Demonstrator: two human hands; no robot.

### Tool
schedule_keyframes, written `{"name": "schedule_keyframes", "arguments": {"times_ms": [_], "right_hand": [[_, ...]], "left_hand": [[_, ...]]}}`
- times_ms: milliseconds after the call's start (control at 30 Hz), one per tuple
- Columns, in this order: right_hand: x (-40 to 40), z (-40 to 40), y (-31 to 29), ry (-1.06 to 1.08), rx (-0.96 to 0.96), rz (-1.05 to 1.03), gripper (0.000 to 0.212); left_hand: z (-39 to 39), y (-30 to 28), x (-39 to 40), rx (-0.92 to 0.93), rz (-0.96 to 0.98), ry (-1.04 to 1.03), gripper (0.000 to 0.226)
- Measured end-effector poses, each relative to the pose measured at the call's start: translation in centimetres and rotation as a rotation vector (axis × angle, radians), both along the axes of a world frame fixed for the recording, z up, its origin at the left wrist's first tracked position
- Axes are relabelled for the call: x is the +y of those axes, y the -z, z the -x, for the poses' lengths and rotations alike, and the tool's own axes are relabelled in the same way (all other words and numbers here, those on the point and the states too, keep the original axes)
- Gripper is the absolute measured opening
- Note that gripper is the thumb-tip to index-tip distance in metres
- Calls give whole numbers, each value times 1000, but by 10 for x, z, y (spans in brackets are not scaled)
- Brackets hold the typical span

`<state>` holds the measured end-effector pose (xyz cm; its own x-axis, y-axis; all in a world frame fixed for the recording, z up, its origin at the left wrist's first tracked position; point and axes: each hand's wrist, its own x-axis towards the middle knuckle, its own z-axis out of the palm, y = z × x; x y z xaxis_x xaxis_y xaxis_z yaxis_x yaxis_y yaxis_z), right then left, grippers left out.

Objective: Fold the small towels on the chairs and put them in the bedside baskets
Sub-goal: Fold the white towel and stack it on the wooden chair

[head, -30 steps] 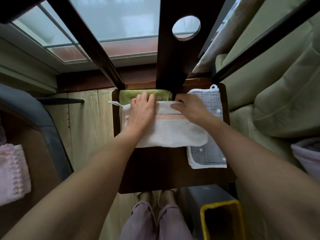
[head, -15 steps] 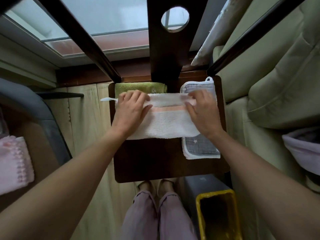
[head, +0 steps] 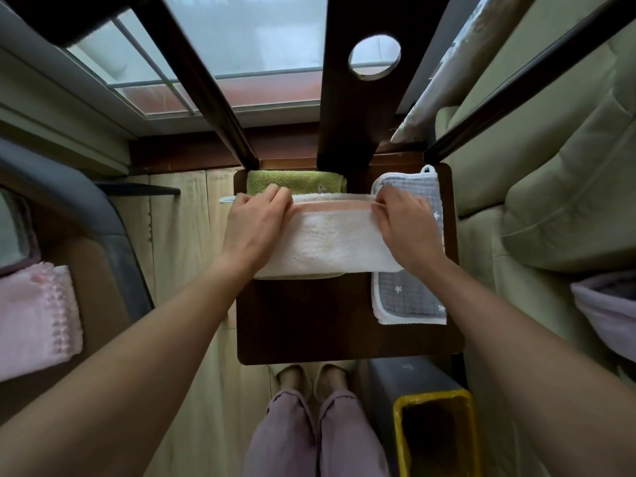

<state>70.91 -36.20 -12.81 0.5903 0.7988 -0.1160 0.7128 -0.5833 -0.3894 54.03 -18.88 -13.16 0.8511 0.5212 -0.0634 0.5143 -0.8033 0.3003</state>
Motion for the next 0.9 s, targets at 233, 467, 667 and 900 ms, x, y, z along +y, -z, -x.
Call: {"name": "schedule_keyframes", "arguments": {"times_ms": [233,467,667,900], "right_hand": [[23,0,19,167,-74,42,16],[28,29,27,7,-242,-107,37],[11,36,65,-126,-50,184,64],[-12,7,59,142,-42,44,61]], "left_hand": [[-20,18,12,139,-59,-47,27],[-10,28,-20,-79,-142,-79,28],[8,53,-33,221,-56,0,62],[-2,50,-29,296,-56,-24,67]]}}
